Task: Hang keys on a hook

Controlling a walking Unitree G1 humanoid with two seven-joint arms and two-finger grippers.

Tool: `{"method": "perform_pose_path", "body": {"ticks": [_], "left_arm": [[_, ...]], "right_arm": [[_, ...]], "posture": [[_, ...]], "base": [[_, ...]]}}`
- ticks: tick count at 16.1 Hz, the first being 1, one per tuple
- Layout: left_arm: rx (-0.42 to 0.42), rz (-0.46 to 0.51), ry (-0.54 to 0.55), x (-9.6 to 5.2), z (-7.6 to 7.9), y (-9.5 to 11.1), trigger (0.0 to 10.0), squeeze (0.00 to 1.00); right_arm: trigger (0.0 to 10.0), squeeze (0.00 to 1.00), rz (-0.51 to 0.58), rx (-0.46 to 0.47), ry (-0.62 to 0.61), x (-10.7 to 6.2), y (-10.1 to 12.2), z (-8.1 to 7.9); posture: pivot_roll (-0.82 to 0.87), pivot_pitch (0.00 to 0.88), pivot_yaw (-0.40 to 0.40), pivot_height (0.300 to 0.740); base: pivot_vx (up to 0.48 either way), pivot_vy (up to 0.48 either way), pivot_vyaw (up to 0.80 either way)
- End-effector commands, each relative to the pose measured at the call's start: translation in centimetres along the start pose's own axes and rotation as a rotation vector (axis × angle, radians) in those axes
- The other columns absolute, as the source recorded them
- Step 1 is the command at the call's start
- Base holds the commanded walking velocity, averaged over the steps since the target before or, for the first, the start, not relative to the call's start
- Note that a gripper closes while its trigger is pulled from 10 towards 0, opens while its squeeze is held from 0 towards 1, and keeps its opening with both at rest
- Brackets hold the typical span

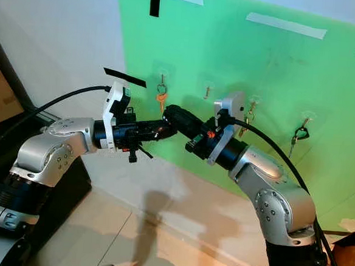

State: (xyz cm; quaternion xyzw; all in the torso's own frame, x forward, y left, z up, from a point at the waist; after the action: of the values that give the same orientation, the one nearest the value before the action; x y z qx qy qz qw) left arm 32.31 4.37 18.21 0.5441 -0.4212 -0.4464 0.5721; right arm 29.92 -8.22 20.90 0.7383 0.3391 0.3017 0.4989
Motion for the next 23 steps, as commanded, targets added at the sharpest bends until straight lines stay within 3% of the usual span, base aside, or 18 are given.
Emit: {"method": "perform_pose_path", "body": {"ticks": [1,12,18,23], "left_arm": [[0.003,-0.026,0.022,-0.3,-0.4,-0.1,0.0,0.0],[0.048,-0.058,0.05,-4.3,-0.6,0.9,0.0,0.0],[0.083,-0.101,0.175,-6.3,-2.9,1.1,0.0,0.0],[0.083,-0.095,0.147,-5.4,-2.5,1.1,0.0,0.0]], "right_arm": [[10.0,0.0,0.023,-0.032,0.021,0.3,0.8,-0.5],[10.0,0.0,-0.01,0.023,-0.077,-1.2,-1.4,1.3],[10.0,0.0,-0.016,0.021,-0.083,-1.7,-1.8,1.2],[10.0,0.0,0.017,-0.005,-0.135,-1.7,-1.1,1.7]], "posture": [[-0.13,0.0,0.05,0.74],[-0.11,0.0,0.052,0.74],[-0.11,0.0,0.064,0.74],[-0.12,0.0,0.068,0.74]], "base": [[0.0,0.0,0.0],[0.0,0.0,0.0],[0.0,0.0,0.0],[0.0,0.0,0.0]]}}
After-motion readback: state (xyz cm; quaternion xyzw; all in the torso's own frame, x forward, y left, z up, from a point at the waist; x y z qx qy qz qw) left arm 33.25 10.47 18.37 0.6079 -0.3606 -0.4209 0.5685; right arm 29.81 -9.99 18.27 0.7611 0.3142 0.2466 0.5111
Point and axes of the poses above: a point about 5 cm out from each wrist's last joint towards the gripper, its own x axis pointing out of the wrist towards the gripper, its own y axis along the axis of the wrist's last joint, z = x × y, the point moved 5 cm from there along x, pointing out of the wrist towards the gripper, and after that the axes turned 7 degrees about x, right-handed, at the moved point
